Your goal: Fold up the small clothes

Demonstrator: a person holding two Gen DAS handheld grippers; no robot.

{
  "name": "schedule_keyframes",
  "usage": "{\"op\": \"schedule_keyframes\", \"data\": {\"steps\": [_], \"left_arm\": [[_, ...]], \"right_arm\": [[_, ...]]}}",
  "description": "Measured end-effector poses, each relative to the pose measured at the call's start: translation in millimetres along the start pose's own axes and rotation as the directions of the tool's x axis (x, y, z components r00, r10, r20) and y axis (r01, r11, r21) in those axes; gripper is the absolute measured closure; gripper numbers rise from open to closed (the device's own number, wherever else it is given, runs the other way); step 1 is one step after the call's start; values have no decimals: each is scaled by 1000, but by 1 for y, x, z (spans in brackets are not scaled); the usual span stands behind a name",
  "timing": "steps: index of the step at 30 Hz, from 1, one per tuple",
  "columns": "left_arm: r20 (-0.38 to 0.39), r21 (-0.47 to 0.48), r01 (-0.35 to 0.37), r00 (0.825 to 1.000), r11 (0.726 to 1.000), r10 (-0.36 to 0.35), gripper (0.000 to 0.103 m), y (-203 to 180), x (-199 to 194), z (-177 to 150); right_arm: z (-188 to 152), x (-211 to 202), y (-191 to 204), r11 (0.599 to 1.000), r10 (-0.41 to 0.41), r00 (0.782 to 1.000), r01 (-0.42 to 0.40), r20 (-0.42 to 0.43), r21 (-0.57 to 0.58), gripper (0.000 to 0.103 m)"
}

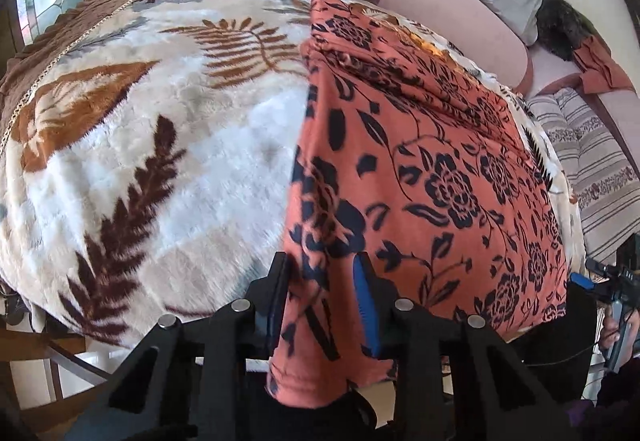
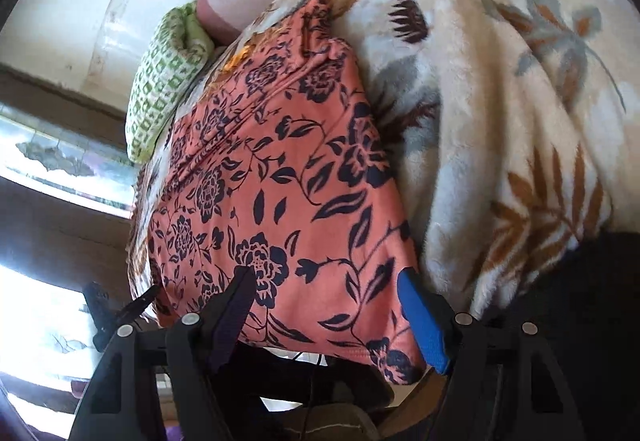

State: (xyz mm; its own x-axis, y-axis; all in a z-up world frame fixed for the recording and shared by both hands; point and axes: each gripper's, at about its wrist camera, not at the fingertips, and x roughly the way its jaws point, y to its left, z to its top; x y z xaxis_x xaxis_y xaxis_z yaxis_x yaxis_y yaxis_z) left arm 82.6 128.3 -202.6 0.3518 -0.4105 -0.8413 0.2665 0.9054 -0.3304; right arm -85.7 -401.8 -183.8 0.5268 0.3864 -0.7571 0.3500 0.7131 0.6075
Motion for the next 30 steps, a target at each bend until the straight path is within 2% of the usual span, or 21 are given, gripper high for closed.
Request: {"op": "schedule_keyframes", "data": {"steps": [2, 3, 6, 8, 9, 10, 12, 14, 15, 16, 17, 18, 19, 23, 27, 28, 30], "left_arm": [[6, 2, 27, 1000, 1000, -27, 63, 2, -1, 3], [1, 5, 47, 999, 999, -47, 56, 3, 1, 3], [-28, 21, 76, 997, 997, -75, 57, 1, 11, 5], [-26, 36, 81, 996, 996, -80, 57, -1, 13, 5], [-25, 38, 86, 996, 996, -85, 60, 0, 13, 5], [-26, 36, 94, 995, 995, -93, 70, 1, 13, 5], [-32, 26, 87, 996, 996, -86, 81, 5, 14, 4], [-32, 22, 93, 995, 995, -92, 89, 9, 14, 5], [-32, 21, 95, 995, 995, -95, 93, 10, 13, 4], [-34, 17, 102, 994, 995, -101, 94, 12, 13, 5], [-37, 13, 112, 993, 994, -111, 95, 12, 12, 6], [-38, 13, 116, 993, 993, -116, 95, 12, 12, 7], [-36, 17, 127, 991, 992, -127, 96, 13, 10, 8], [-10, 12, 167, 986, 986, -167, 96, 12, -3, 13], [31, -8, 209, 977, 978, -209, 96, 15, -18, 16], [30, -1, 206, 978, 979, -206, 96, 15, -18, 15], [6, 2, 154, 988, 988, -154, 93, 16, -10, 13]], "right_arm": [[-2, -2, -4, 1000, 0, 1000, 0, 1, 15, 31], [-2, -3, -7, 1000, -1, 1000, 1, 4, 26, 31], [-4, 2, -12, 999, -19, 1000, 19, -3, 41, 31], [-4, 7, -18, 996, -73, 997, 73, -3, 43, 32], [-4, 10, -22, 994, -96, 995, 96, -8, 48, 32], [-5, 13, -25, 993, -101, 995, 102, -20, 53, 33], [-7, 22, -30, 992, -102, 992, 106, -70, 63, 40], [-11, 27, -27, 990, -136, 986, 140, -93, 34, 44], [-13, 29, -23, 985, -172, 981, 173, -93, 1, 54], [-15, 30, -18, 975, -223, 970, 221, -96, -35, 68], [-16, 30, -15, 963, -267, 958, 262, -102, -59, 73], [-15, 31, -14, 955, -295, 949, 288, -111, -72, 86], [-15, 30, -12, 948, -314, 942, 305, -121, -88, 91], [-18, 17, 12, 934, -334, 936, 313, -110, -171, 96], [-20, -2, 37, 937, -293, 953, 271, -78, -220, 97], [-19, -6, 41, 939, -278, 958, 255, -73, -231, 97], [-16, -7, 42, 950, -239, 968, 217, -77, -224, 97]]}}
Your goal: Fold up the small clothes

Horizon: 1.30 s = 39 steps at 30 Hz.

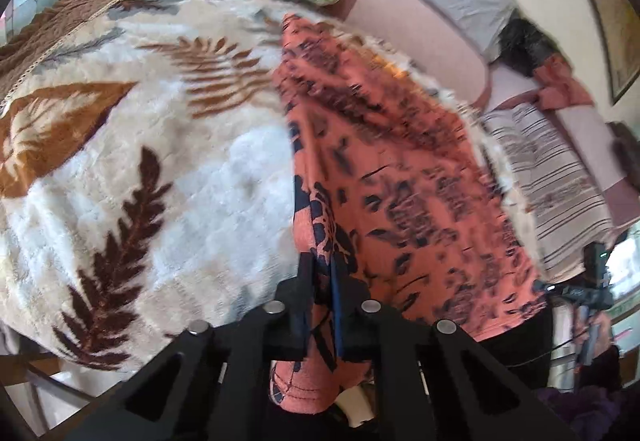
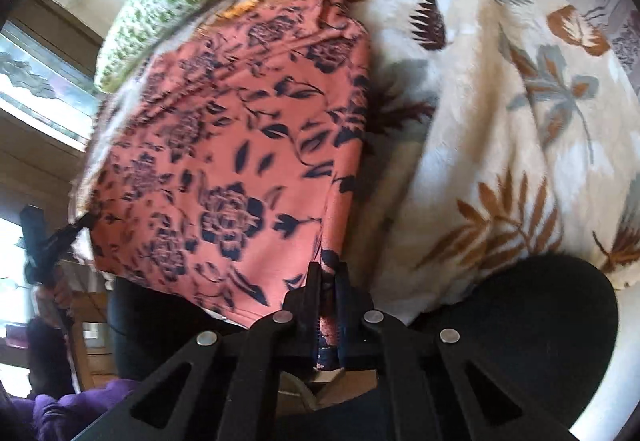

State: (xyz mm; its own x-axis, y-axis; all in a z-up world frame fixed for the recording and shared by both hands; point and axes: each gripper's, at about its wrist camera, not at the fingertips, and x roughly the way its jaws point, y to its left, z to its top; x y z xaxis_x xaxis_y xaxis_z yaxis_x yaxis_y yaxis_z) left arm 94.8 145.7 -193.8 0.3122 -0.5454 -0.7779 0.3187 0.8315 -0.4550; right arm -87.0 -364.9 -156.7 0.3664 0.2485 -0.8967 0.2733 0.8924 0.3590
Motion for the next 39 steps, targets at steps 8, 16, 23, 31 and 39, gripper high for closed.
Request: {"op": "schedule_keyframes", "data": {"steps": [8, 16, 23, 31, 39], "left_arm": [[-54, -2, 22, 998, 1000, -22, 50, -1, 21, -4], [-148, 64, 26, 989, 998, -17, 90, -9, 35, -14], [-156, 20, 126, 980, 992, -121, 96, -2, 25, -10], [-30, -10, 304, 952, 952, -305, 96, -12, -20, 45], [105, -35, 316, 945, 948, -311, 96, 0, -21, 162]], "right_arm": [[-6, 45, -19, 995, 35, 995, -26, -97, 93, 93], [-8, 63, -24, 995, 23, 991, -10, -129, 99, 90], [-4, 48, -13, 998, 48, 993, -43, -111, 46, 96], [51, -19, 12, 956, 292, 954, -293, 71, 16, 96], [187, -42, 15, 935, 332, 884, -354, 329, 8, 96]]}}
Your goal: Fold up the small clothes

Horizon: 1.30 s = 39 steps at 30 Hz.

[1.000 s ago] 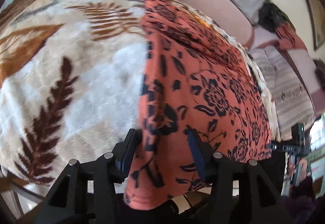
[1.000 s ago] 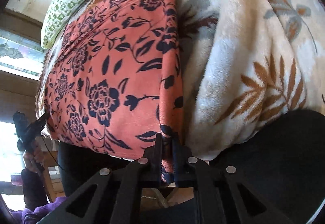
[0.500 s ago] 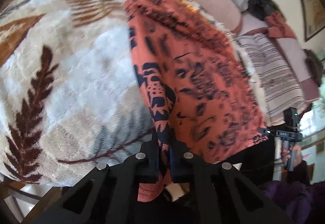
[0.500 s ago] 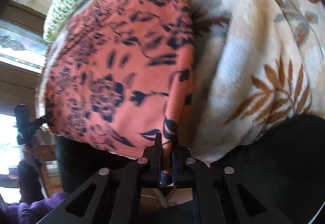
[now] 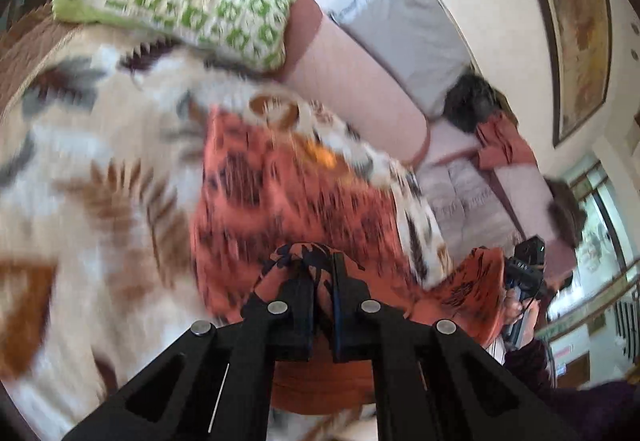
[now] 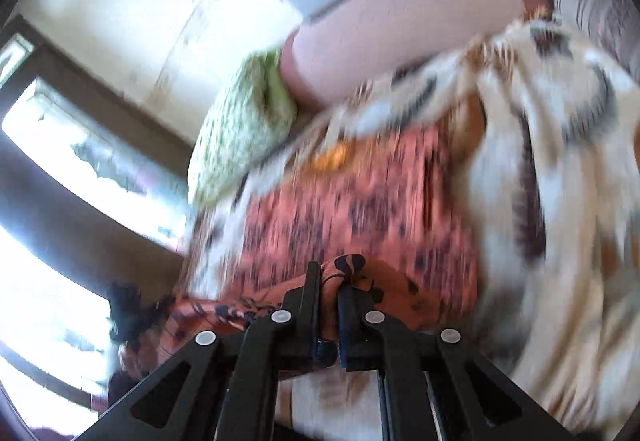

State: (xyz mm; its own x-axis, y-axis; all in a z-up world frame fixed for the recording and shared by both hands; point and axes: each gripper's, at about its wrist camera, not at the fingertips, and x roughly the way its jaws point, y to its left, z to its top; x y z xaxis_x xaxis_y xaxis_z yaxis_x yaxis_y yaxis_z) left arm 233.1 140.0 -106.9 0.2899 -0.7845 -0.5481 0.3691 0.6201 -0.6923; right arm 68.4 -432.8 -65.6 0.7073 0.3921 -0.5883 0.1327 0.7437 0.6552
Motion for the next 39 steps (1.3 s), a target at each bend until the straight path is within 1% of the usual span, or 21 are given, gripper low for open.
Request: {"op": "schedule_keyframes", "data": {"steps": [4, 6, 7, 8, 11, 13, 15, 17, 19, 20, 21, 22, 23, 25, 27, 29, 31, 33, 36, 37, 39], "left_arm": [[33, -64, -51, 998, 997, 53, 96, 21, 52, 77], [24, -113, -77, 997, 991, 80, 95, 37, 78, 101], [9, -138, -101, 995, 985, 103, 94, 46, 97, 112], [-10, -170, -170, 985, 971, 170, 94, 59, 121, 123], [-69, -261, -290, 957, 921, 282, 76, 87, 160, 126], [-69, -294, -305, 952, 906, 298, 71, 97, 163, 120], [-2, -299, -278, 957, 913, 290, 69, 98, 149, 116], [93, -275, -263, 950, 925, 298, 62, 91, 123, 112], [134, -232, -269, 943, 935, 304, 50, 78, 108, 106], [132, -197, -266, 946, 943, 295, 50, 68, 105, 103], [125, -174, -251, 954, 952, 274, 50, 63, 106, 99], [101, -138, -216, 968, 967, 230, 49, 51, 113, 93], [58, -107, -217, 973, 970, 224, 48, 43, 122, 88], [-31, -62, -251, 968, 966, 249, 48, 33, 147, 79], [-100, -64, -238, 968, 969, 231, 48, 32, 177, 76], [-139, -79, -237, 965, 968, 224, 48, 33, 199, 80], [-156, -101, -224, 966, 969, 207, 48, 33, 216, 91], [-147, -139, -227, 967, 964, 206, 48, 37, 231, 112], [-72, -188, -259, 966, 947, 250, 48, 45, 238, 156], [-24, -210, -292, 956, 933, 293, 48, 47, 233, 173], [81, -262, -258, 954, 930, 287, 48, 48, 213, 191]], "right_arm": [[73, 46, -27, 997, -11, 997, 5, 70, 82, 96], [105, 71, -47, 993, -34, 994, 21, 104, 119, 96], [122, 93, -63, 985, -65, 991, 45, 118, 167, 96], [130, 106, -77, 975, -80, 991, 55, 111, 214, 96], [144, 164, -117, 943, -144, 989, 133, 14, 305, 93], [139, 195, -136, 919, -211, 975, 222, -69, 325, 87], [133, 204, -148, 912, -210, 974, 228, -90, 340, 86], [129, 191, -152, 919, -174, 985, 168, -17, 357, 79], [128, 170, -147, 927, -178, 982, 147, 60, 344, 65], [127, 161, -141, 935, -178, 979, 137, 97, 328, 47], [124, 154, -133, 942, -176, 975, 128, 132, 310, 35], [122, 151, -125, 950, -170, 974, 122, 148, 288, 35], [120, 153, -114, 964, -145, 981, 110, 132, 243, 35], [111, 166, -89, 980, -137, 989, 127, 59, 153, 35], [98, 187, -66, 985, -166, 986, 166, 6, 50, 35], [88, 220, -45, 976, -215, 975, 212, -54, -59, 38], [89, 250, -36, 972, -224, 971, 217, -87, -86, 38], [99, 280, -29, 973, -220, 965, 207, -141, -105, 39], [121, 319, -17, 947, -306, 939, 284, -154, -150, 38], [128, 326, -16, 947, -308, 940, 289, -149, -140, 38], [135, 323, -18, 952, -300, 945, 287, -132, -106, 38]]}}
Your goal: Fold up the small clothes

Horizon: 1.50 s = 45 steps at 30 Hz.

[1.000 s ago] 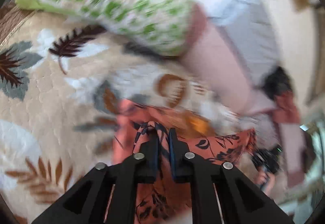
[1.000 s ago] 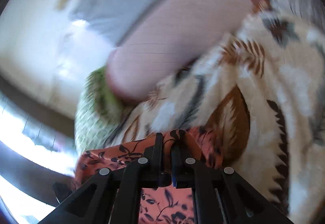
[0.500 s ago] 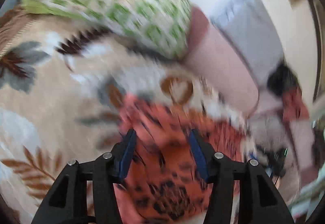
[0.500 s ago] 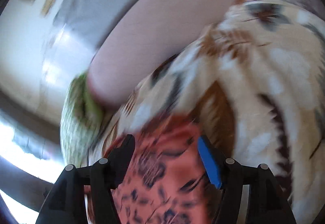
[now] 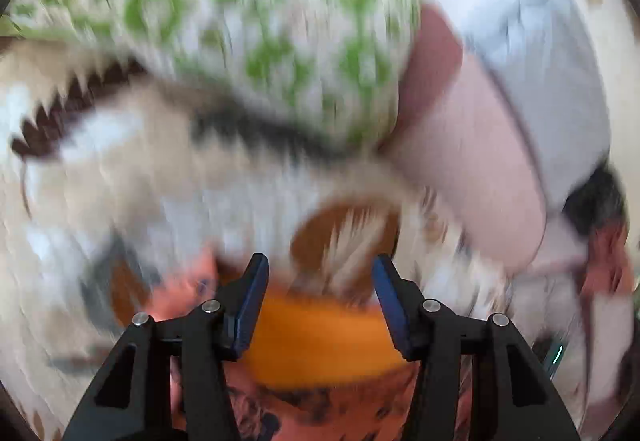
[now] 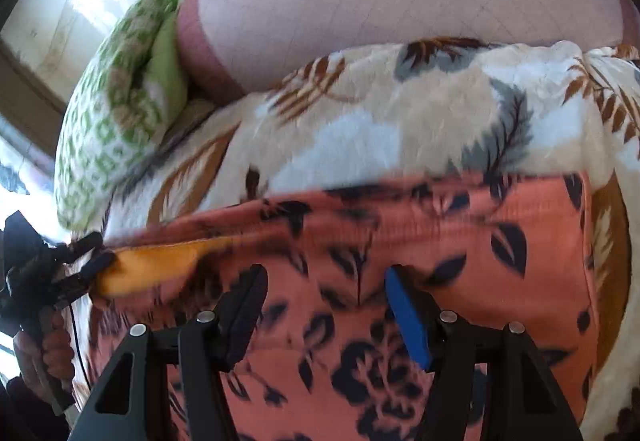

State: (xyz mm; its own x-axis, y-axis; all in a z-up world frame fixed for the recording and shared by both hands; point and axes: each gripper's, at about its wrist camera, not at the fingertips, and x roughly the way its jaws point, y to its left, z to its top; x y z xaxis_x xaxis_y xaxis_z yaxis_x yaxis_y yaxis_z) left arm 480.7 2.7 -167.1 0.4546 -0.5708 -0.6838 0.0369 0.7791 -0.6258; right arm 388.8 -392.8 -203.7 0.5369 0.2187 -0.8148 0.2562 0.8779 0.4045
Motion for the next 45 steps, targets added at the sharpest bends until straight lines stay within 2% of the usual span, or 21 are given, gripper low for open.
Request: {"op": "schedule_keyframes", "data": {"steps": [2, 4, 7, 8, 10, 12, 15, 16, 18, 22, 24, 25, 26, 28, 30, 33, 36, 38, 41, 43, 45], "left_arm": [[32, 5, 15, 999, 1000, -15, 42, -2, -17, 2], [1, 87, -4, 1000, 996, 4, 41, -9, -29, -10], [-57, 196, 4, 998, 981, 7, 41, -6, -47, -50], [-91, 213, 3, 996, 977, 17, 41, 1, -54, -72], [-111, 219, 10, 994, 976, 15, 41, 13, -64, -96], [-124, 249, -24, 991, 968, 57, 41, 16, -62, -109], [-191, 218, -34, 979, 975, 77, 40, 5, -34, -102], [-223, 213, -83, 966, 973, 132, 40, -5, -17, -98], [-201, 223, -109, 967, 969, 155, 40, -22, 3, -93], [-155, 267, -201, 956, 943, 248, 40, -57, 58, -75], [-119, 247, -280, 941, 927, 316, 40, -57, 79, -58], [-96, 201, -308, 938, 930, 332, 40, -53, 81, -47], [-75, 124, -310, 944, 942, 321, 40, -44, 77, -36], [-59, 56, -311, 947, 949, 314, 40, -34, 66, -29], [-64, 61, -286, 955, 956, 290, 40, -26, 47, -30], [-60, 138, -248, 964, 959, 258, 40, -11, 0, -49], [-66, 170, -236, 966, 957, 250, 40, 14, -58, -79], [-68, 138, -215, 972, 967, 226, 40, 36, -98, -107], [-74, 71, -189, 978, 979, 194, 39, 61, -129, -144], [-82, 16, -160, 984, 987, 161, 38, 68, -140, -167], [-96, -43, -149, 985, 988, 144, 36, 73, -139, -185]], "right_arm": [[-4, -14, -6, 999, 47, 998, -48, 34, 24, 38], [-16, -26, -12, 998, 67, 996, -67, 59, -1, 38], [-44, -46, -26, 996, 84, 994, -84, 62, -1, 38], [-53, -56, -34, 995, 97, 993, -97, 62, 11, 38], [-75, -76, -45, 991, 123, 990, -126, 66, 37, 38], [-100, -100, -55, 982, 175, 981, -180, 82, 57, 38], [-128, -126, -56, 987, 150, 984, -155, 102, 46, 38], [-137, -132, -56, 987, 147, 984, -153, 100, 49, 38], [-156, -143, -58, 984, 161, 981, -168, 107, 52, 38], [-184, -154, -69, 989, 137, 983, -142, 123, 30, 38], [-189, -155, -76, 991, 130, 983, -134, 130, 25, 38], [-191, -155, -82, 988, 140, 981, -147, 132, 44, 38], [-190, -156, -87, 985, 156, 979, -165, 132, 58, 38], [-186, -159, -93, 983, 164, 975, -175, 148, 63, 38], [-182, -162, -97, 979, 178, 969, -192, 171, 73, 38], [-178, -156, -110, 930, 300, 941, -325, 159, 171, 37], [-180, -150, -112, 902, 342, 927, -369, 152, 225, 37], [-184, -149, -109, 880, 387, 911, -411, 140, 240, 37], [-192, -148, -105, 850, 428, 893, -450, 142, 275, 35], [-198, -143, -102, 820, 458, 879, -476, 134, 317, 34], [-202, -139, -98, 807, 468, 875, -481, 124, 342, 34]]}}
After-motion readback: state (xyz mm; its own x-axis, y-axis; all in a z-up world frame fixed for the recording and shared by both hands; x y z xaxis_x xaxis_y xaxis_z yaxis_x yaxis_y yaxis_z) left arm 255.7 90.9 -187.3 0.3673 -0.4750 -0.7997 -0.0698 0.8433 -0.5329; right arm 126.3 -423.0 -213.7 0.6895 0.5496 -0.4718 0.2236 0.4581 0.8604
